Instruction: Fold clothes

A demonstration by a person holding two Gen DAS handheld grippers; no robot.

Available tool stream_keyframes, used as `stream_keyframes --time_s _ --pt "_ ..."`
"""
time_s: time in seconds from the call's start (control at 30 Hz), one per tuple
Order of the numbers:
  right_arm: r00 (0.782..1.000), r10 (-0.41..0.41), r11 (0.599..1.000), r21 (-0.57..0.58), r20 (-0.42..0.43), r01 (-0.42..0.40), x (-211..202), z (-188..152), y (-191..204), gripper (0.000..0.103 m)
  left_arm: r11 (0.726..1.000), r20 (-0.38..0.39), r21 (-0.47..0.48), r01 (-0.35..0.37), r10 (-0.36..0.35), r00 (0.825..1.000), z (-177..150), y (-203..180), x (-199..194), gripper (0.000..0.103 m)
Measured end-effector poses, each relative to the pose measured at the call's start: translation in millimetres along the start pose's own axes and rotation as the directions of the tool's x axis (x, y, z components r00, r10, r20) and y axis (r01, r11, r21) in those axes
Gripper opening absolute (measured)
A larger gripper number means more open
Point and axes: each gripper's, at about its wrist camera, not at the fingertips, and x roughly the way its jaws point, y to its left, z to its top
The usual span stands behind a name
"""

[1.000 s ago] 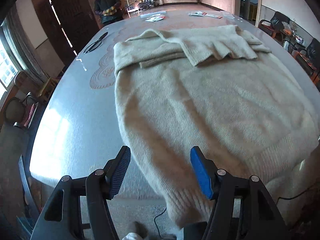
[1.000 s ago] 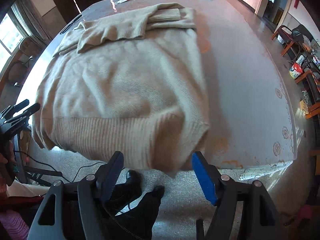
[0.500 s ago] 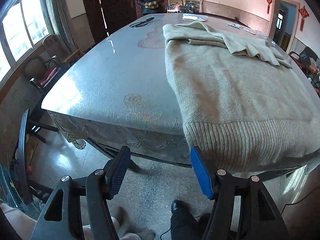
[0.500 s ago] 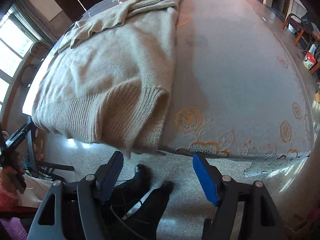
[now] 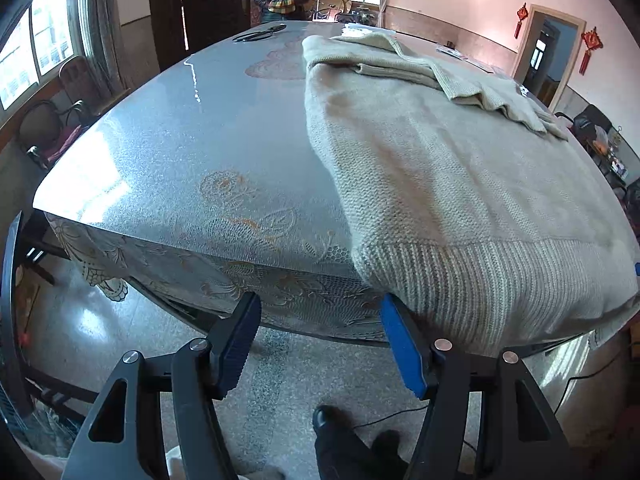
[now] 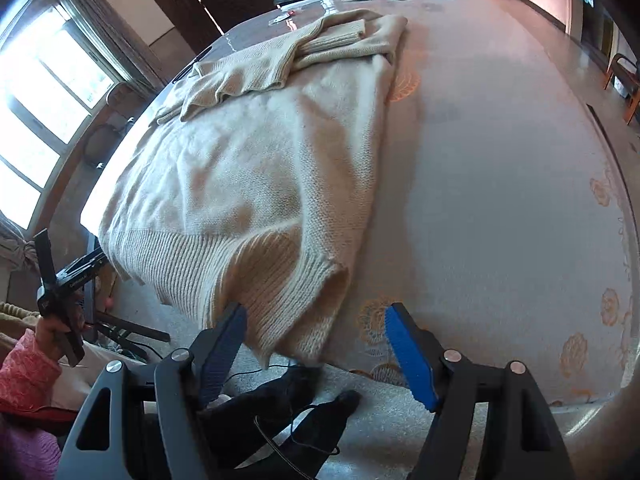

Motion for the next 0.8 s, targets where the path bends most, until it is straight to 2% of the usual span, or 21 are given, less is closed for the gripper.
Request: stream_keyframes --time_s 0.1,0.17,0.3,0.43,0.57,0.63,0.7,0.8 --pt "0.999 0.053 0.999 0.005 0.007 -0.053 5.4 7.4 -4.5 0.075 0.999 0.011 -0.020 0.030 -0.030 1.000 -1.8 8.0 0.1 0.064" --pt "0.996 0.088 0.996 0.008 0.011 -0.088 9.0 12.3 -7.5 0.075 0.996 0.040 -0.013 0.092 -0.091 0.995 -2.6 10.1 -6.5 0.064" --pt "0.984 0.179 0.983 0.029 0.017 -0.180 11.6 10.5 -9.9 0.075 0.979 0.084 0.047 0.198 -0.201 0.976 -4.1 8.1 -21.3 0.064" --pt "0.972 0.235 0.967 0.091 0.025 -0.237 14.4 12.9 -16.4 0.074 0.951 0.089 0.077 0.301 -0.307 0.948 -0.7 7.6 -31.4 0.064" --pt "0.975 0.221 0.972 0.081 0.000 -0.221 12.1 13.3 -14.8 0.072 0.917 0.072 0.104 0.384 -0.392 0.917 8.2 -2.2 -29.9 0.064" --pt "0.987 0.162 0.985 0.064 -0.012 -0.161 8.9 14.8 -12.5 0.071 0.903 0.046 0.150 0.403 -0.413 0.910 8.5 -11.1 -29.1 0.064" --pt "0.987 0.162 0.984 0.078 -0.021 -0.160 6.2 15.0 -17.5 0.071 0.887 0.009 0.172 0.428 -0.436 0.900 6.9 -15.3 -26.3 0.064" --pt "0.979 0.201 0.974 0.109 -0.022 -0.198 5.9 16.1 -25.3 0.073 0.878 -0.013 0.175 0.446 -0.451 0.892 6.9 -14.6 -24.2 0.064"
